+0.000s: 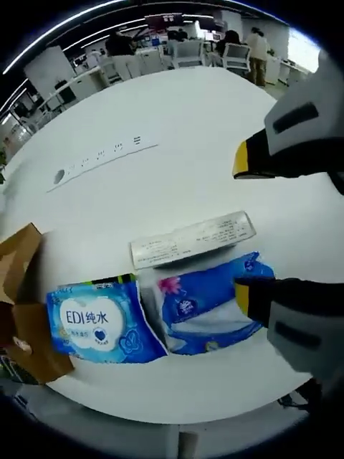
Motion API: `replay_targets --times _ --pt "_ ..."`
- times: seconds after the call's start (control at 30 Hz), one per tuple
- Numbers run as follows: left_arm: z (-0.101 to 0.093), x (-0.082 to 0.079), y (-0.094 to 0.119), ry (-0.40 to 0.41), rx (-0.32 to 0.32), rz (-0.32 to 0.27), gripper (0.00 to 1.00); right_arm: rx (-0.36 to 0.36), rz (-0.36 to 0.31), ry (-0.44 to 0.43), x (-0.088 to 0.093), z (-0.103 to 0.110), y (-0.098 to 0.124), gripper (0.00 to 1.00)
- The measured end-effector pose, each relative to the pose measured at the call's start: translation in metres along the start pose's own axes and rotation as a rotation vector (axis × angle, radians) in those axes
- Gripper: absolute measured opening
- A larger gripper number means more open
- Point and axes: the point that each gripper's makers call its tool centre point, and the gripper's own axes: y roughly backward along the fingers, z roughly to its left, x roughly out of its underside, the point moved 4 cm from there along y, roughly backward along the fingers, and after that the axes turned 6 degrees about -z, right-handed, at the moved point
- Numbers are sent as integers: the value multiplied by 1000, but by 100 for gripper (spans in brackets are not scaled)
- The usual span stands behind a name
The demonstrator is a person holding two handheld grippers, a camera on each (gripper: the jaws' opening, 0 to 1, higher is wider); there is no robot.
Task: Operate the shoe box by opening the lid, removing the specified soft item, and placing it in the target area until the item is outside and the box remains undamaged.
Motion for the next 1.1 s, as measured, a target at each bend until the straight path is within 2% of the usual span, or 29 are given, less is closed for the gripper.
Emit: replay_targets --times 0.27,0.43,0.6,0.8,0.97,1.1 --pt "2 -6 -8 -53 17 23 87 47 -120 -173 -24 20 26 75" --pt "8 -9 -13 -70 26 55 84 78 -174 -190 -39 33 41 77" --pt "12 -13 -20 -102 59 89 80 101 -225 -269 -50 47 52 83" --pt "16 -14 -30 -182 126 192 76 133 -298 -359 -59 69 64 88" --pt "17 -17 -39 -237 193 251 71 156 -345 -434 -61 89 70 95" --pt "17 -16 -45 -289 239 316 70 165 -382 -453 -61 101 73 96"
